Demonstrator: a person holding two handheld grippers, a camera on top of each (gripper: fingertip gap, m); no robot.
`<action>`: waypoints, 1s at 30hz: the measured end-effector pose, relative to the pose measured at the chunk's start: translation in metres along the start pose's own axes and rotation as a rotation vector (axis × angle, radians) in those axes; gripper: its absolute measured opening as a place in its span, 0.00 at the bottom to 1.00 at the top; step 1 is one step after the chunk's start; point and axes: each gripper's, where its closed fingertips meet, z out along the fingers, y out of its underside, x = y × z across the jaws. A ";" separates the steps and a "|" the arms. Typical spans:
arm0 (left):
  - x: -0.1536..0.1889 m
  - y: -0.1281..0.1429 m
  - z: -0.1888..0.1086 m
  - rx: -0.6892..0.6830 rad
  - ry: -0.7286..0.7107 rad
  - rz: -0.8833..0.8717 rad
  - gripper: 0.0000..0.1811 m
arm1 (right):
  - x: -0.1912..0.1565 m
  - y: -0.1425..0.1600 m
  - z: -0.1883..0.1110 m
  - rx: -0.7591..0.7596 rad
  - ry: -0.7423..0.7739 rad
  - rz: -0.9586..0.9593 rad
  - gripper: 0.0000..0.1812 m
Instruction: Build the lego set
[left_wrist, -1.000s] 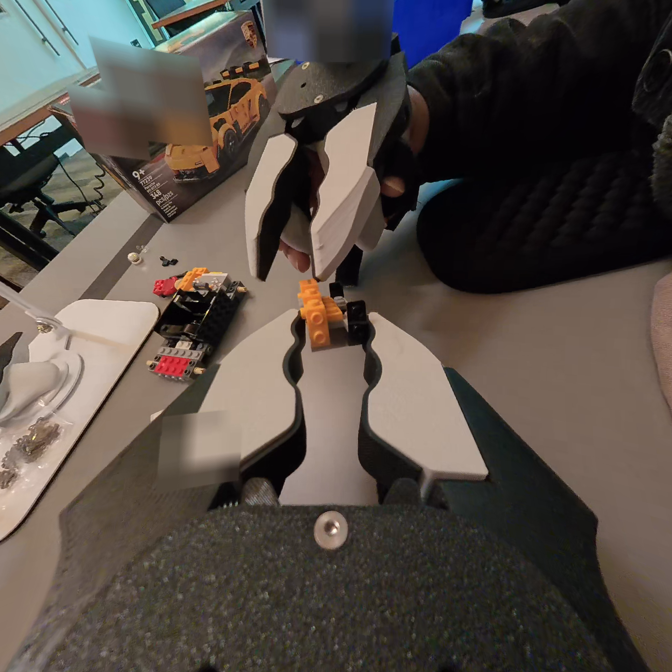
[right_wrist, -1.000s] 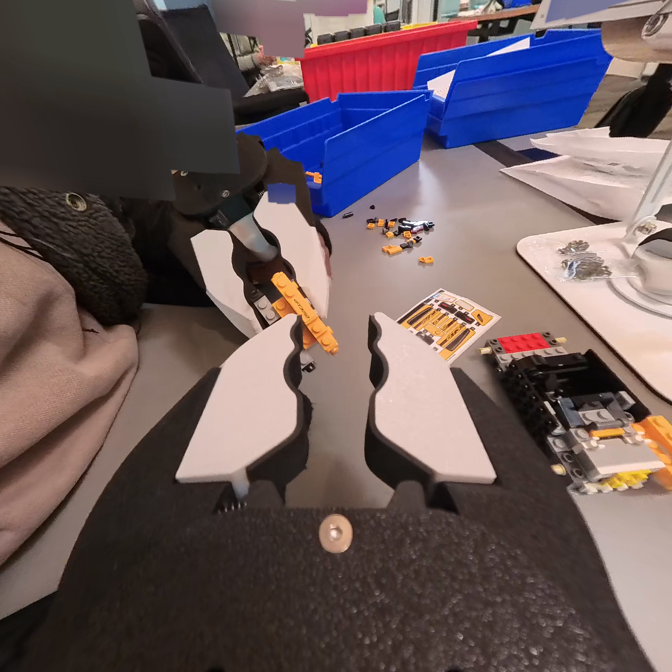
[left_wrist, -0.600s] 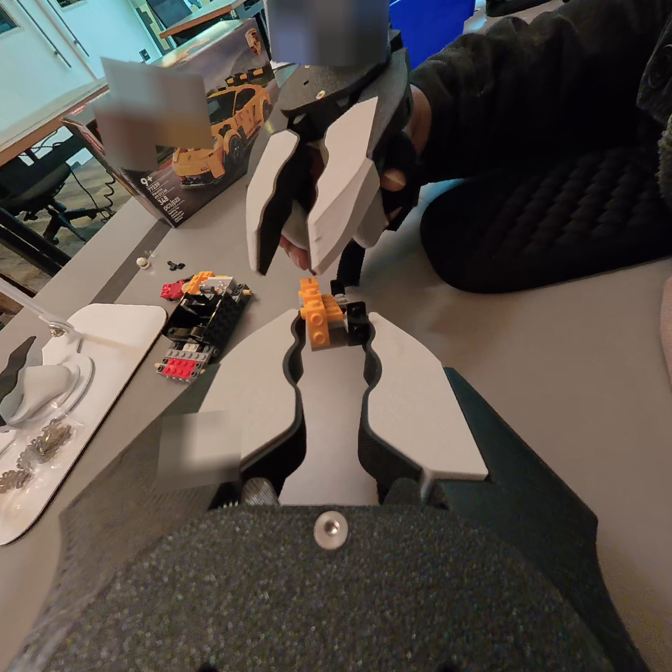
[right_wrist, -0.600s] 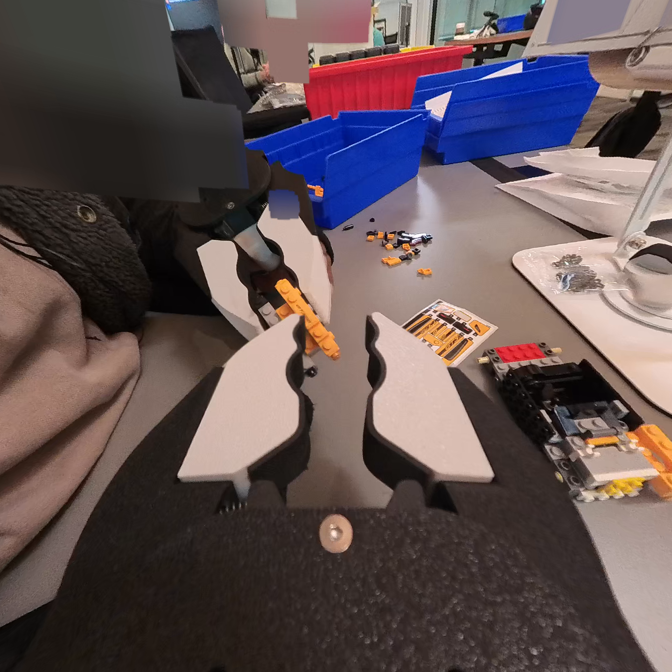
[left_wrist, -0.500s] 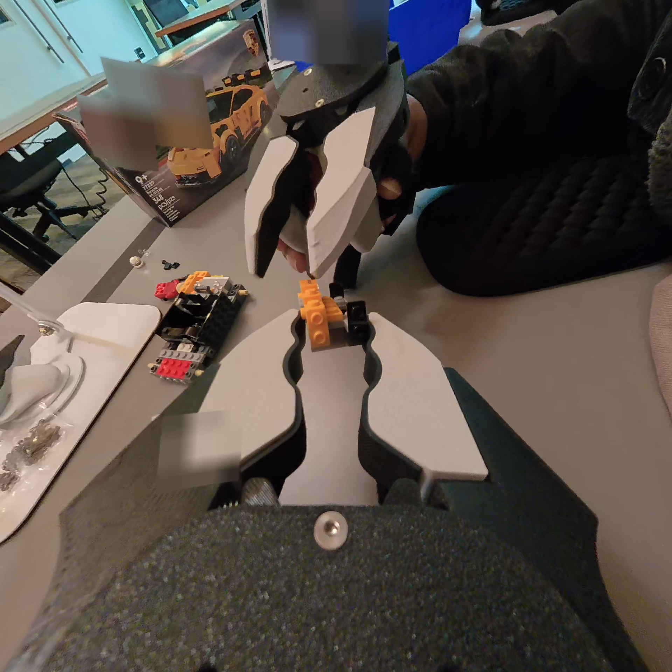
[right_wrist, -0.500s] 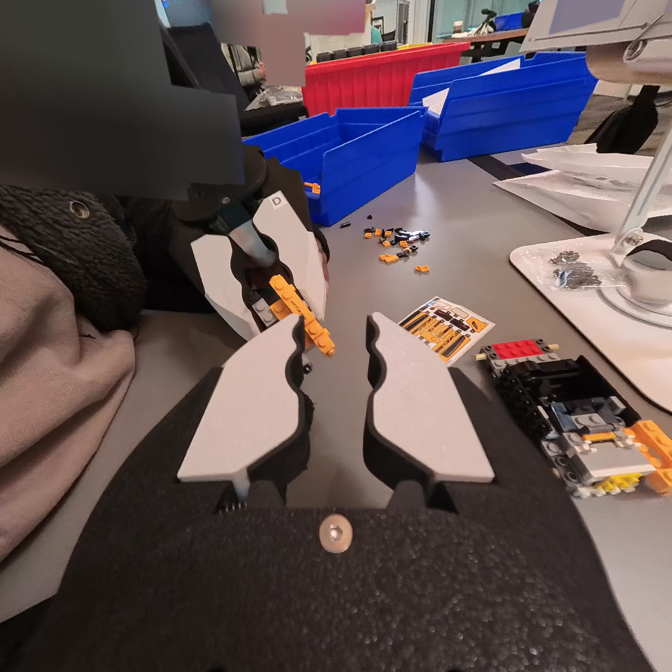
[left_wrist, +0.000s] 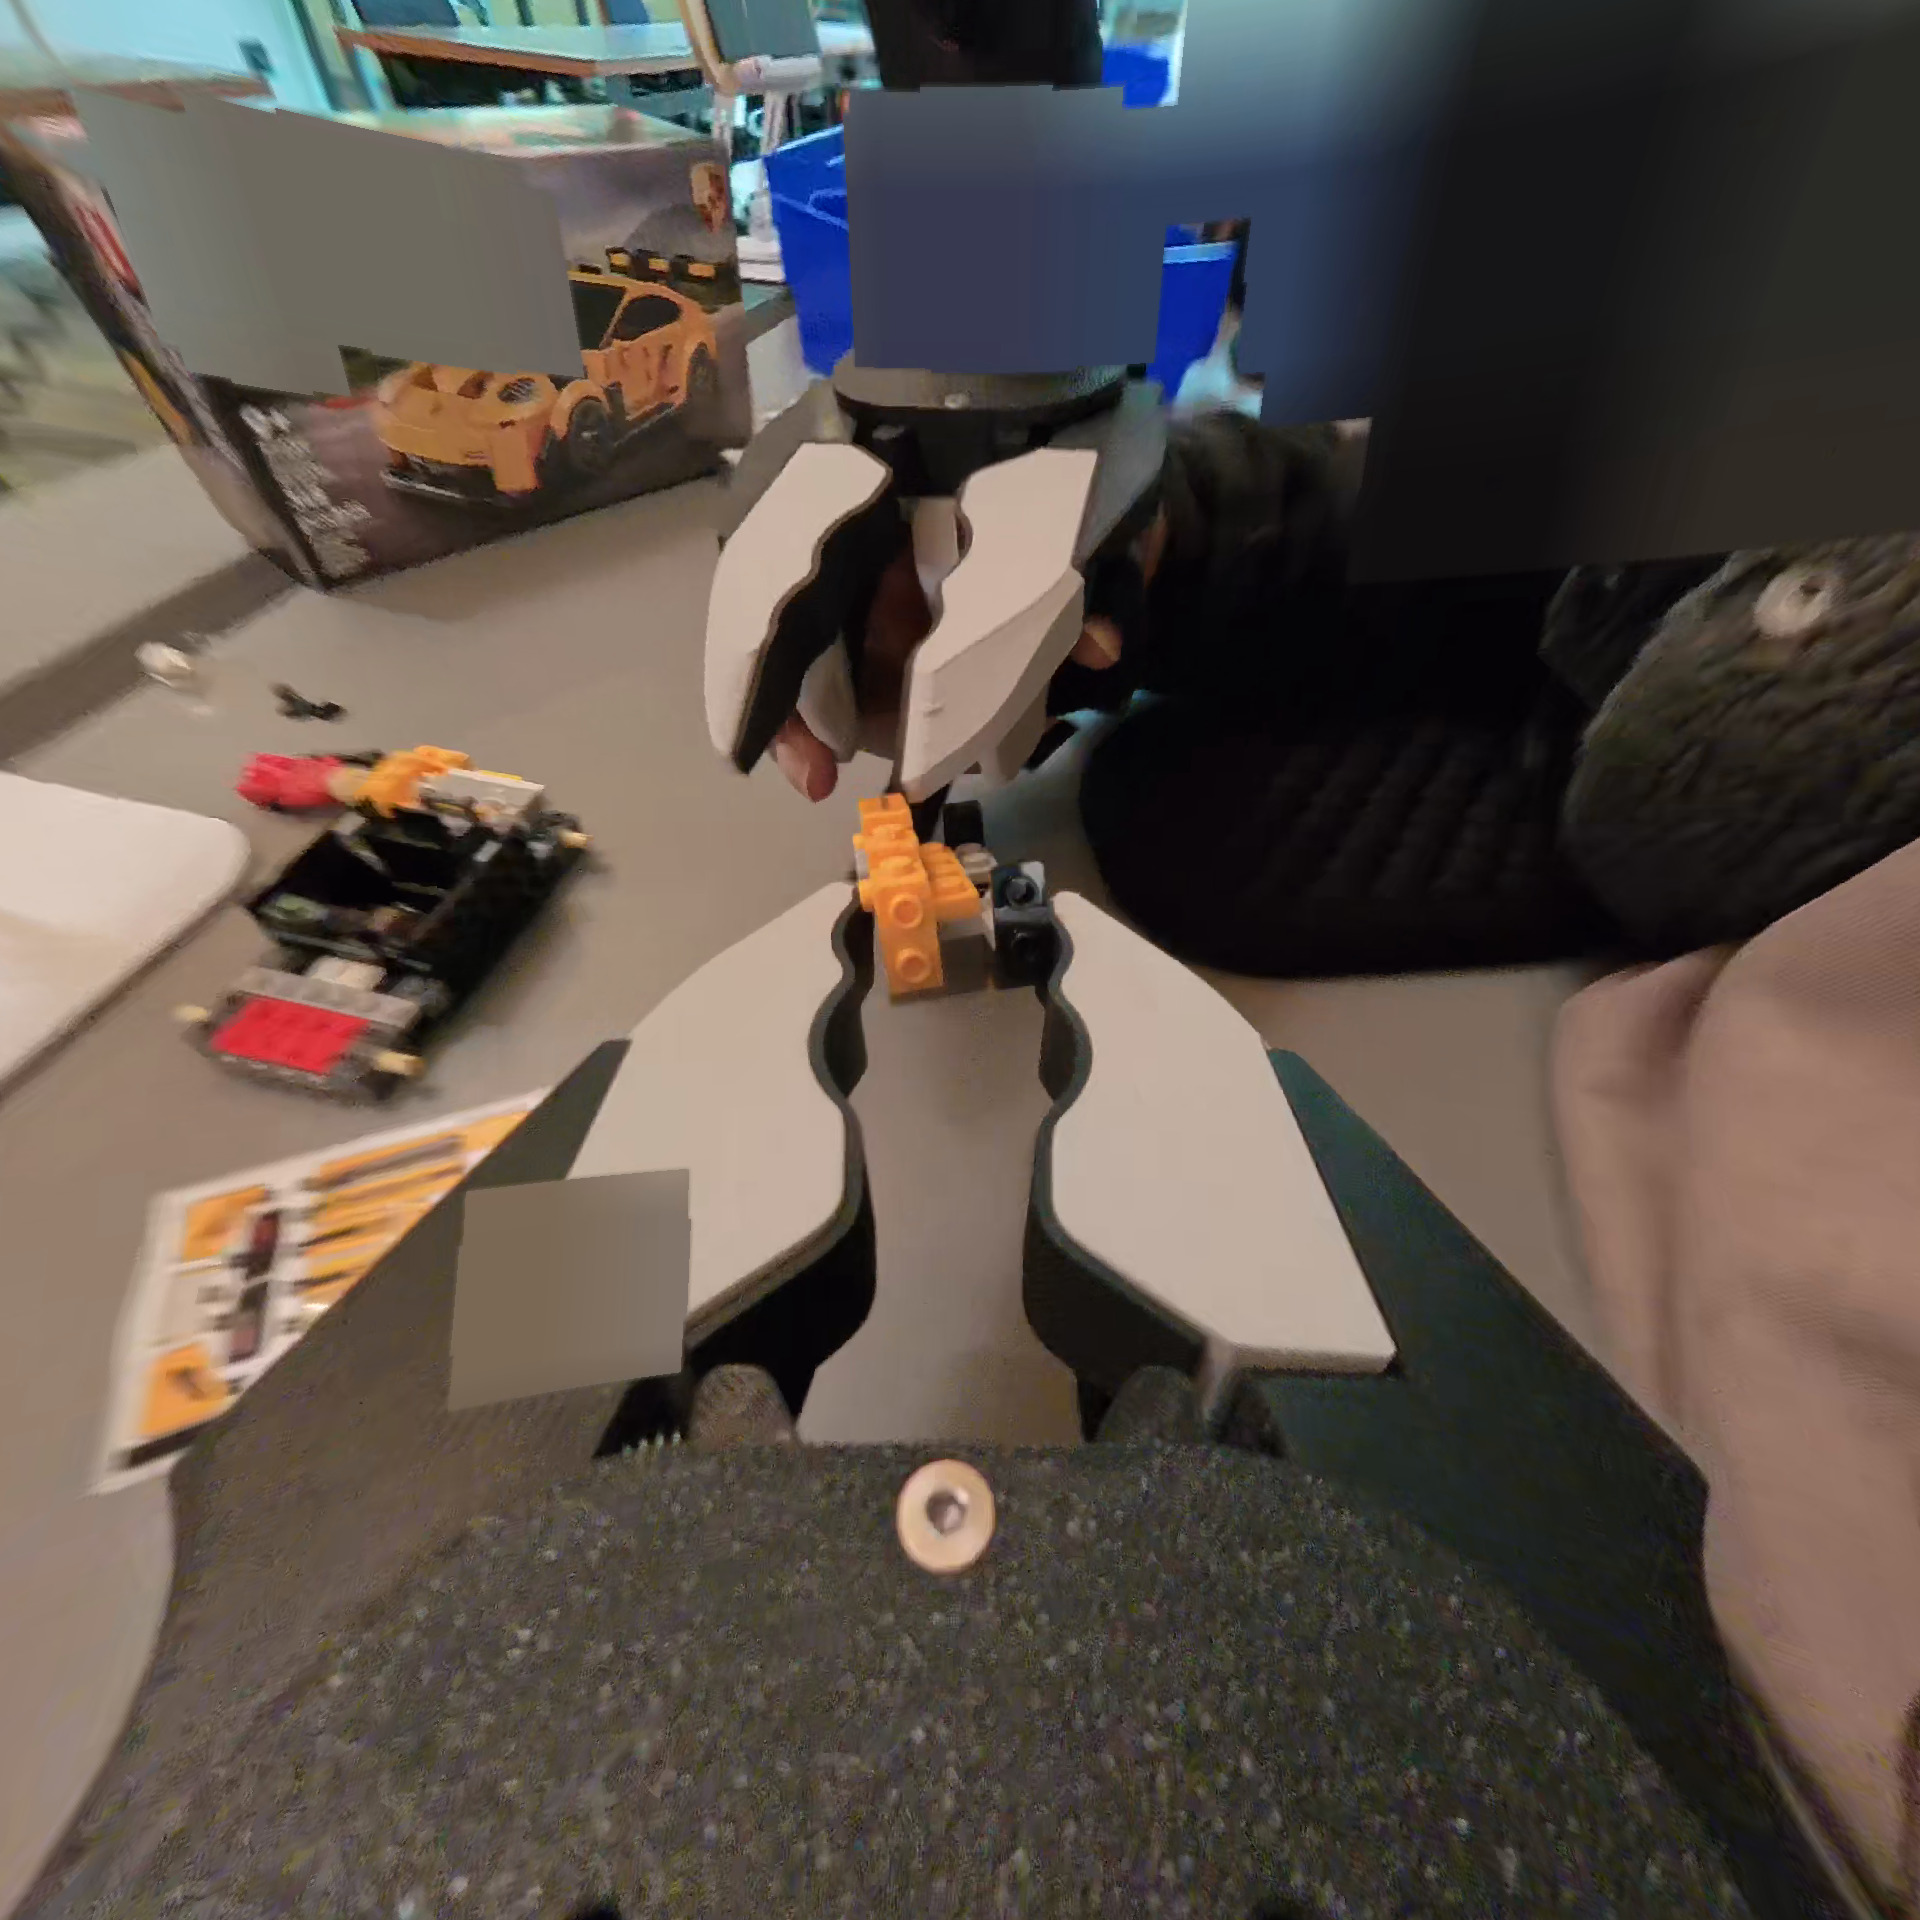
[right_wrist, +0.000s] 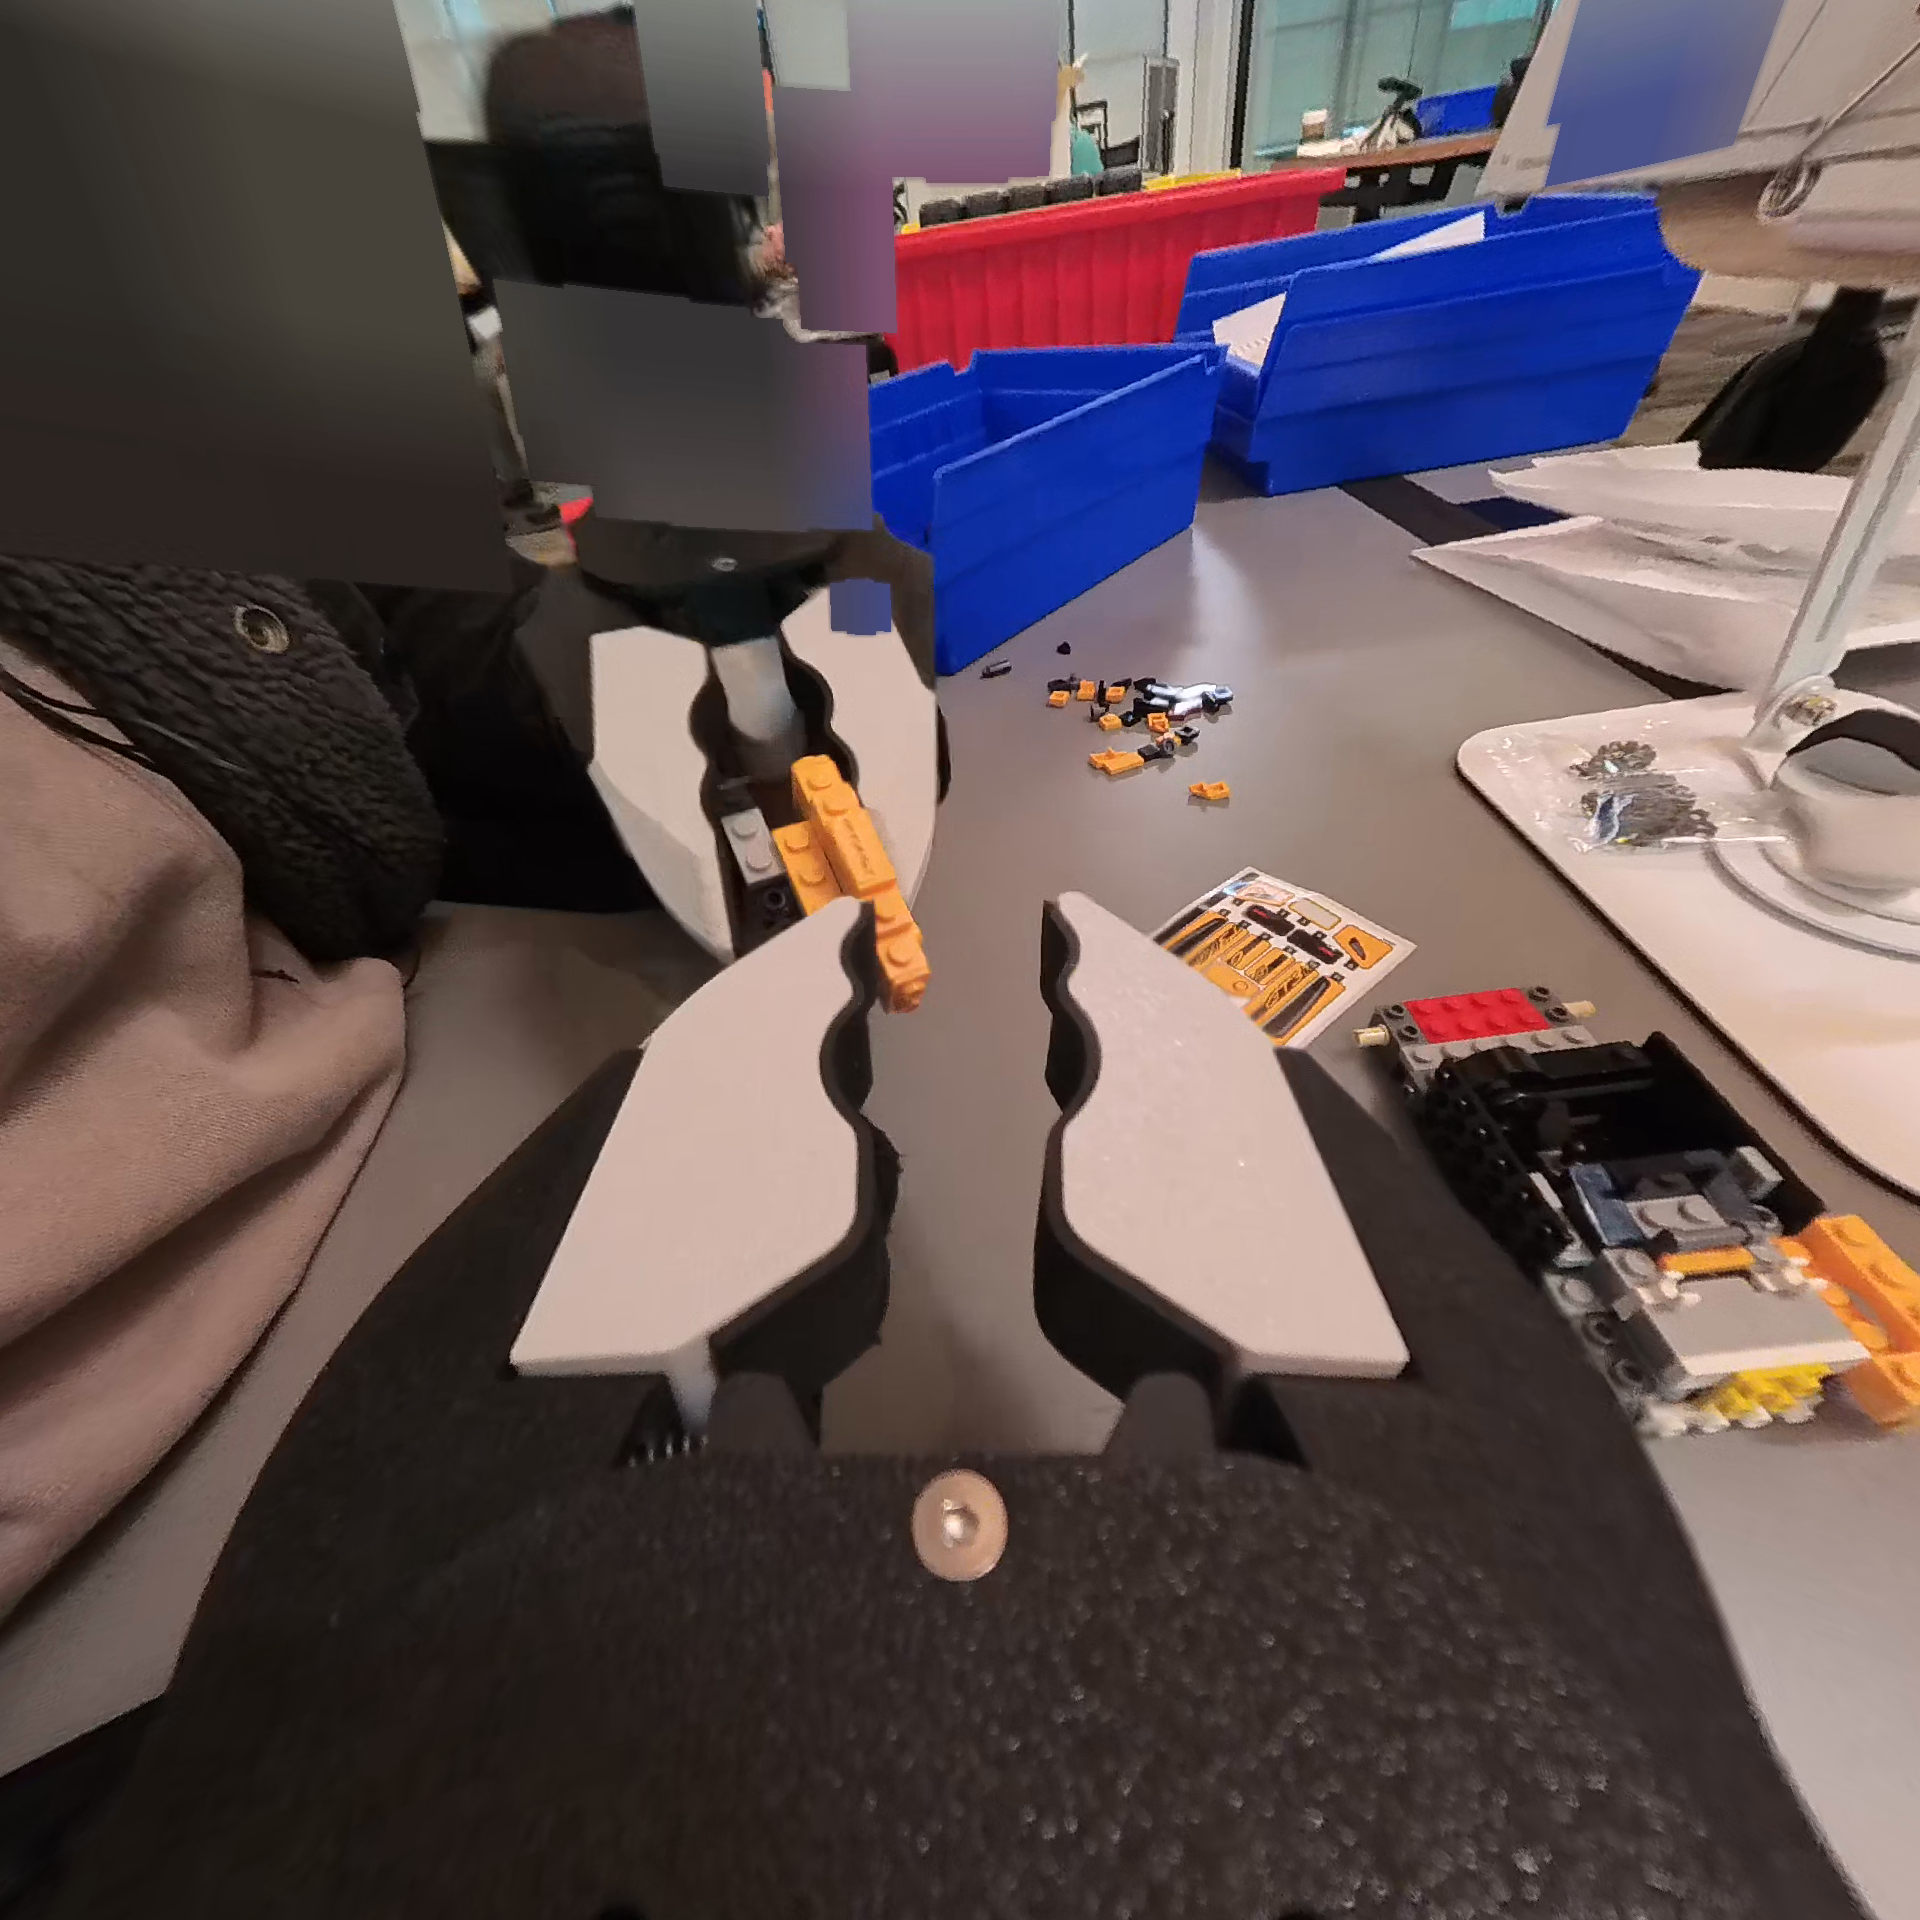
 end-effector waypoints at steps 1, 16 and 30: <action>0.000 -0.002 -0.001 0.023 0.037 -0.084 0.16 | -0.002 -0.004 -0.002 0.018 -0.011 -0.004 0.16; -0.019 -0.035 -0.028 0.393 0.470 -0.924 0.17 | -0.008 -0.015 -0.004 0.100 -0.012 -0.106 0.21; -0.016 -0.022 -0.020 0.287 0.368 -0.748 0.17 | -0.011 -0.007 0.000 0.074 -0.061 -0.029 0.20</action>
